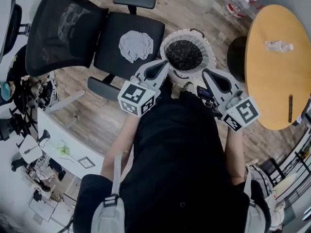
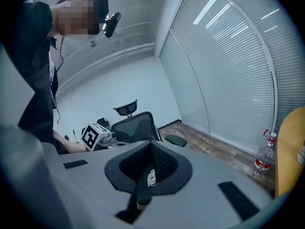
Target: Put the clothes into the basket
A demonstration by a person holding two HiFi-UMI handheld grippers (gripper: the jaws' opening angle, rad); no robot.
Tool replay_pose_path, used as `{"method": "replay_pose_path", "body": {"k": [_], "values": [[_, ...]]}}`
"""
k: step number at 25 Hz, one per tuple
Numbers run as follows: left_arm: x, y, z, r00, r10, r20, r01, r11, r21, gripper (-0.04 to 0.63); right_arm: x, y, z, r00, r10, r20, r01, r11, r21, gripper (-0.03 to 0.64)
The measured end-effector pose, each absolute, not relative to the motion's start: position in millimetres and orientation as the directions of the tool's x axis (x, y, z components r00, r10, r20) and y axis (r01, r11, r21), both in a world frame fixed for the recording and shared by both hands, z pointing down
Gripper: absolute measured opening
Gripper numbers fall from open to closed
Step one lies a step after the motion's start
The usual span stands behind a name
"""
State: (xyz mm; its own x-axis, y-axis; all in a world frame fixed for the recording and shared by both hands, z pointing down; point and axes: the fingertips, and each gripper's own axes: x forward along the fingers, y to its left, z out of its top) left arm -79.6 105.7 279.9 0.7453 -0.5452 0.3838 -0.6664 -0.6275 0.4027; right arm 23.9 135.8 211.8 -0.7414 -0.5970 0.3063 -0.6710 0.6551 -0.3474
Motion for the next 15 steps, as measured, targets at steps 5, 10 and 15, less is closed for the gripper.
{"method": "replay_pose_path", "body": {"k": [5, 10, 15], "values": [[-101.8, 88.2, 299.8, 0.745, -0.522, 0.415, -0.665, -0.631, 0.399, 0.012, 2.3, 128.2, 221.4, -0.724, -0.595, 0.349, -0.689, 0.637, -0.345, 0.017], [-124.5, 71.5, 326.1, 0.733, -0.501, 0.459, -0.674, -0.626, 0.392, 0.012, -17.2, 116.6, 231.3, -0.709, -0.599, 0.371, -0.705, 0.608, -0.365, 0.017], [-143.0, 58.8, 352.1, 0.714, -0.491, 0.500, -0.692, -0.603, 0.397, 0.012, -30.3, 106.6, 240.4, -0.705, -0.590, 0.394, -0.709, 0.589, -0.388, 0.017]]}}
